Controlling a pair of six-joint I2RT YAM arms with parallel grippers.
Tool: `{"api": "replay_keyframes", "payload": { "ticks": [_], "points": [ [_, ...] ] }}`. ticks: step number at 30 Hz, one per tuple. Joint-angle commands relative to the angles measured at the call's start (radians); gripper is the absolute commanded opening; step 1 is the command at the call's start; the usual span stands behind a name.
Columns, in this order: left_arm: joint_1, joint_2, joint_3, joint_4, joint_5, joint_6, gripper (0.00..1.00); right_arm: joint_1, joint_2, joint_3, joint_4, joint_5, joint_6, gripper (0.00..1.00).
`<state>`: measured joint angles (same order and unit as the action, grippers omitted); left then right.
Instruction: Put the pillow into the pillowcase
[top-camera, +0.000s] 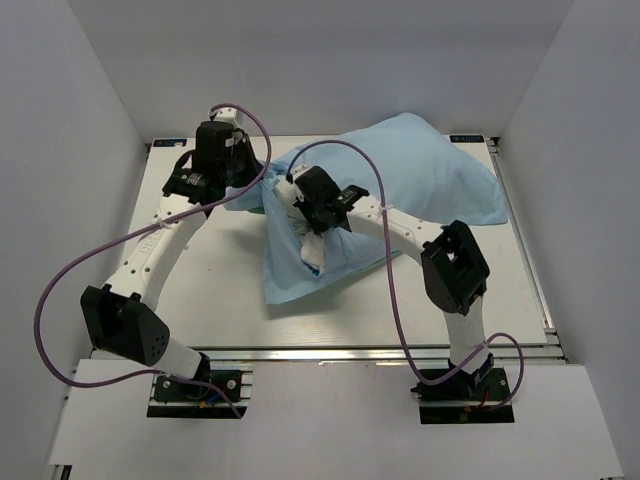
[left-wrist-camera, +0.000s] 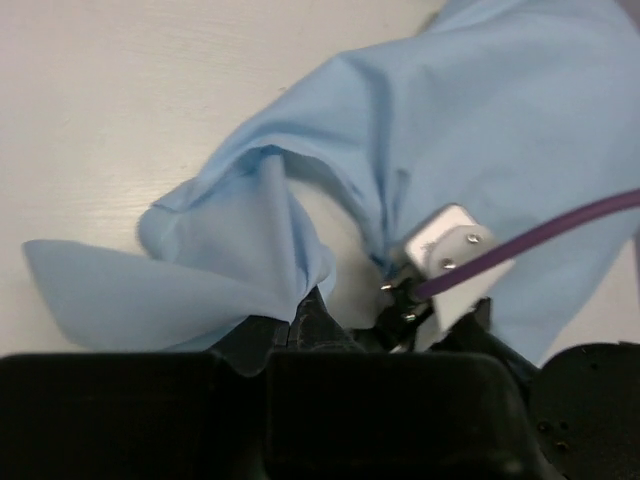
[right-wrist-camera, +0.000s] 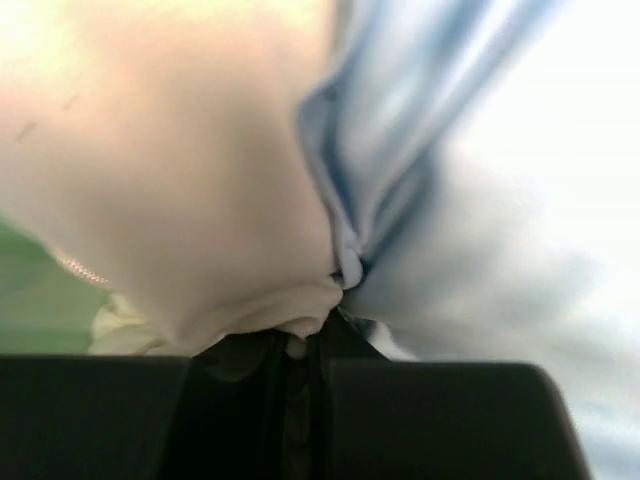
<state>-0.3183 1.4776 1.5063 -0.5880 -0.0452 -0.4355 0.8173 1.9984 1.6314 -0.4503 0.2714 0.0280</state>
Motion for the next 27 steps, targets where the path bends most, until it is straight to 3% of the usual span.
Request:
{"api": "replay_keyframes", "payload": {
  "ticks": [1, 4, 6, 11, 15, 16, 17, 23, 27],
  "points": [
    [0.019, -0.071, -0.038, 0.242, 0.198, 0.032, 0.00, 0.000, 0.089, 0.111, -0.128, -0.070, -0.074, 0.00],
    [0.019, -0.112, -0.148, 0.347, 0.365, 0.006, 0.00, 0.000, 0.163, 0.271, -0.113, -0.130, -0.036, 0.00],
    [0.019, -0.155, -0.243, 0.431, 0.442, -0.050, 0.00, -0.003, 0.201, 0.349, -0.091, -0.114, 0.087, 0.00],
    [0.019, -0.184, -0.288, 0.331, 0.372, -0.086, 0.02, -0.012, 0.197, 0.314, 0.149, -0.156, 0.263, 0.00],
    [0.019, -0.224, -0.294, 0.173, 0.208, -0.100, 0.52, -0.014, 0.160, 0.245, 0.211, -0.176, 0.235, 0.02],
    [0.019, -0.244, -0.308, 0.148, 0.174, -0.104, 0.93, -0.014, 0.143, 0.231, 0.206, -0.175, 0.222, 0.08],
    [0.019, -0.252, -0.317, 0.130, 0.115, -0.105, 0.98, -0.014, 0.134, 0.217, 0.185, -0.179, 0.208, 0.23],
    [0.019, -0.281, -0.437, -0.039, 0.005, -0.152, 0.98, -0.015, 0.050, 0.150, 0.121, -0.326, 0.109, 0.76],
    [0.021, -0.322, -0.564, -0.036, 0.044, -0.209, 0.98, -0.014, -0.035, 0.128, 0.096, -0.422, 0.072, 0.89]
  ]
}}
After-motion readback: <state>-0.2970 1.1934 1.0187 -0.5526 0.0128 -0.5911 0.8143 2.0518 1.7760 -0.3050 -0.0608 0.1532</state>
